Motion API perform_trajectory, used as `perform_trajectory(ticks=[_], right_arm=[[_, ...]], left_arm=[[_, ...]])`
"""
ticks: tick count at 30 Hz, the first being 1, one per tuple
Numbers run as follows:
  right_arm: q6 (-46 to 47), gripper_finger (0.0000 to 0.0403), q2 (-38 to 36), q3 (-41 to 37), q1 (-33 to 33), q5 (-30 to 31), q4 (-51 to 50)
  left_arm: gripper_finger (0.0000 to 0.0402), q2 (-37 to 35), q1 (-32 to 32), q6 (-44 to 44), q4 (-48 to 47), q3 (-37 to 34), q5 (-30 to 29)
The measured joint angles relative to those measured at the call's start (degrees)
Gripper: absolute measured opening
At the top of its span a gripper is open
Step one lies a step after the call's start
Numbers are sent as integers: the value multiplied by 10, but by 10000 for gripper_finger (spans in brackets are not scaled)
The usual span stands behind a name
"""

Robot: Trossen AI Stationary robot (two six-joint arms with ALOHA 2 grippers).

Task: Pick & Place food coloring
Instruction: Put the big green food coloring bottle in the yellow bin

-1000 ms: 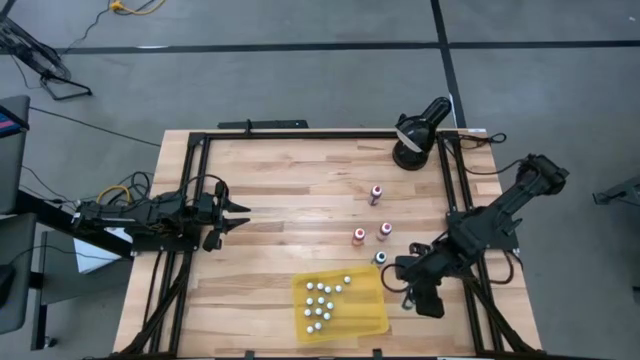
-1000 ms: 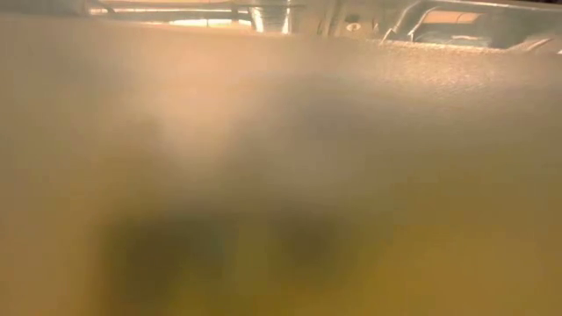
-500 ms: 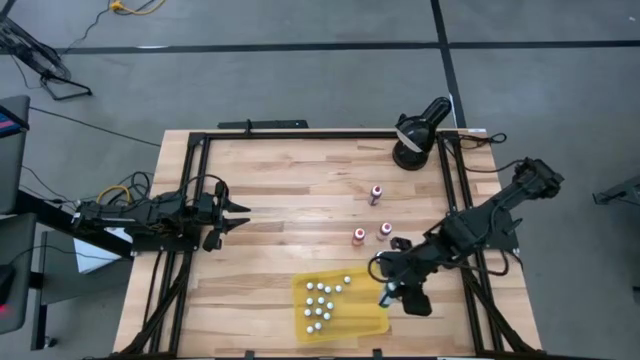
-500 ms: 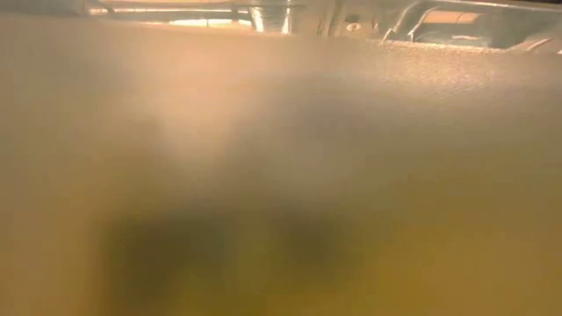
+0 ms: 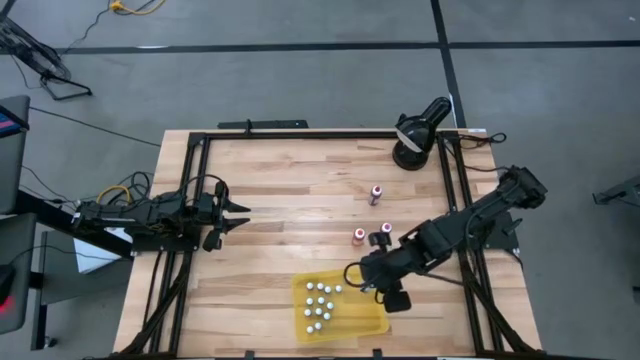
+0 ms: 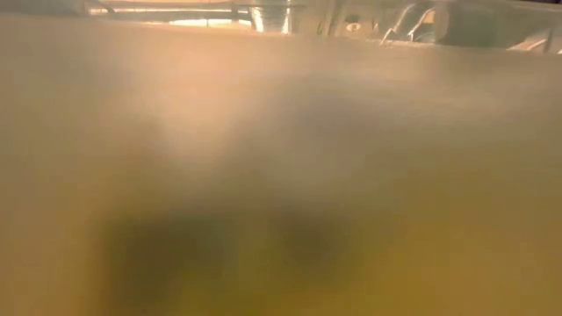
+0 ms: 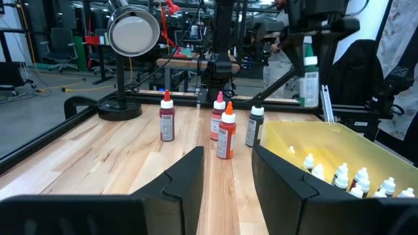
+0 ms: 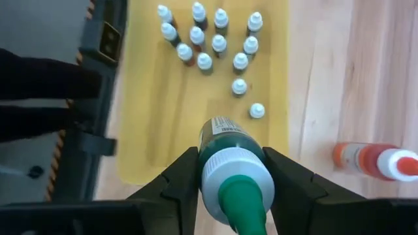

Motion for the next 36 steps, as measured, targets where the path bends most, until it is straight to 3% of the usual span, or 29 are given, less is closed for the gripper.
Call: perform_trajectory(ticks=[21,36], right_arm=[[-58,134,109,0,-16,55,-34],[-37,134,108,-20,-3,49,-8]], left_arm=[[121,0,0,0,0,0,0],[121,0,0,0,0,0,0]])
